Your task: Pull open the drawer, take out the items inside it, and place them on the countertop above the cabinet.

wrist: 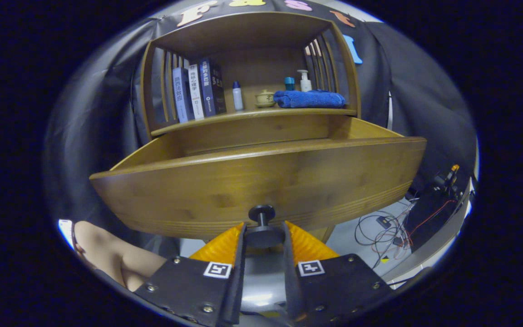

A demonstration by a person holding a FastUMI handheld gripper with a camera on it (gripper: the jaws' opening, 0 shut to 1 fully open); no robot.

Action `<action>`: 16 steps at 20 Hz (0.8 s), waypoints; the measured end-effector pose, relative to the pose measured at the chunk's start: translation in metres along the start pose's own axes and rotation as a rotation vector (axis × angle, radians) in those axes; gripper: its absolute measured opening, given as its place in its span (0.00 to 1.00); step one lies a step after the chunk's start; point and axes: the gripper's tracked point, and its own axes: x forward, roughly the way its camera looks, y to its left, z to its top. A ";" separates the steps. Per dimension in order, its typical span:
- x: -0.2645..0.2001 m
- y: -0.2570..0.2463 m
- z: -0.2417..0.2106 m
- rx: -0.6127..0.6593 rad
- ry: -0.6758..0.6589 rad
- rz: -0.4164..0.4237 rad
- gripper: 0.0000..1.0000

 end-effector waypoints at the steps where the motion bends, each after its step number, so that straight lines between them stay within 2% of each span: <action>1: -0.007 0.000 0.004 0.006 -0.008 0.004 0.43; 4: -0.029 -0.004 0.017 -0.038 -0.043 -0.012 0.43; 9: -0.063 -0.009 0.099 -0.108 -0.181 -0.025 0.43; 14: -0.048 0.001 0.161 -0.153 -0.153 0.053 0.42; 16: -0.026 0.006 0.168 -0.186 -0.090 0.081 0.42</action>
